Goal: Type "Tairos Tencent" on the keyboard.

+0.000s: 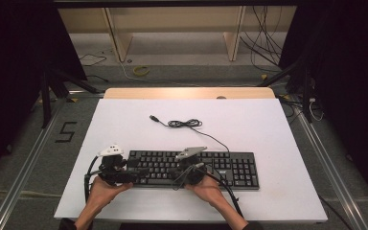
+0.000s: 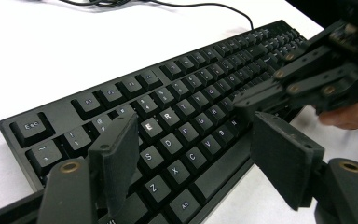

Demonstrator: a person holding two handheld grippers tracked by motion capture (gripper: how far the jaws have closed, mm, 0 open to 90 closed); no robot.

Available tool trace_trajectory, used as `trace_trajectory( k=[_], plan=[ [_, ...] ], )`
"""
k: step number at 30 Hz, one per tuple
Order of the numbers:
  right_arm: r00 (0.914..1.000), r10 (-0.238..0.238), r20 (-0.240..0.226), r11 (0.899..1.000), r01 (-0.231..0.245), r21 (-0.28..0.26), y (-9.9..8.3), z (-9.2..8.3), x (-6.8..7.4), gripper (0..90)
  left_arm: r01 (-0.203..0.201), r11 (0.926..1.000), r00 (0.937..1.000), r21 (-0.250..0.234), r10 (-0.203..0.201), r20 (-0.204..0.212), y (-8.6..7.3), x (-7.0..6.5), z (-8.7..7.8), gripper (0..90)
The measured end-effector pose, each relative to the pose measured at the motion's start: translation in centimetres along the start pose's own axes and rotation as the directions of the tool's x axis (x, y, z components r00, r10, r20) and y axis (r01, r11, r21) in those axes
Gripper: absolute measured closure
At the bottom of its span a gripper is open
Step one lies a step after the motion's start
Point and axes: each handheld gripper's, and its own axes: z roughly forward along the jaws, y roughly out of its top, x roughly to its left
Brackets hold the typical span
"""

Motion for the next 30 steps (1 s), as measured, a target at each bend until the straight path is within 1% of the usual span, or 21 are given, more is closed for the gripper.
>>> trace_trajectory(
  k=[5, 9, 11, 14, 15, 20, 22, 24, 30],
  plan=[
    [0.9999, 0.011, 0.000, 0.999, -0.011, -0.037, 0.2, -0.8, -0.1, 87.2, -0.007, 1.0000, 1.0000, 0.001, 0.007, 0.001, 0.0, 0.0, 0.0, 32.0],
    [0.9996, 0.024, -0.017, 0.998, -0.025, -0.060, 0.3, -1.3, -0.2, 81.7, -0.010, 0.9999, 0.9999, 0.003, 0.010, 0.000, 0.0, 0.0, 0.0, 32.2],
    [0.9995, 0.021, -0.022, 0.998, -0.023, -0.066, 0.3, -1.6, -0.2, 76.9, -0.008, 1.0000, 1.0000, 0.003, 0.008, 0.001, 0.0, -0.1, 0.0, 32.4],
    [0.9994, 0.024, -0.025, 0.997, -0.026, -0.079, 0.3, -1.9, -0.3, 72.7, -0.008, 1.0000, 1.0000, 0.004, 0.008, 0.002, 0.0, -0.1, 0.0, 33.3],
    [0.9993, 0.028, -0.025, 0.996, -0.030, -0.080, 0.4, -2.0, -0.2, 70.0, -0.007, 1.0000, 1.0000, 0.003, 0.007, 0.004, 0.0, -0.1, 0.0, 34.0],
    [0.9990, 0.029, -0.033, 0.995, -0.032, -0.090, 0.4, -2.3, -0.2, 64.7, -0.015, 0.9999, 0.9999, 0.006, 0.015, 0.005, 0.0, -0.2, 0.1, 34.6],
    [0.9989, 0.032, -0.034, 0.995, -0.035, -0.090, 0.4, -2.4, -0.2, 60.6, -0.018, 0.9998, 0.9998, 0.006, 0.018, 0.003, 0.1, -0.2, 0.1, 34.6],
    [0.9986, 0.040, -0.035, 0.995, -0.043, -0.090, 0.4, -2.4, -0.2, 58.9, -0.021, 0.9998, 0.9998, 0.006, 0.021, 0.003, 0.1, -0.2, 0.1, 34.5],
    [0.9982, 0.046, -0.038, 0.994, -0.050, -0.096, 0.4, -2.6, -0.2, 53.2, -0.031, 0.9995, 0.9995, 0.006, 0.031, 0.003, 0.2, -0.3, 0.1, 34.6]
  ],
)
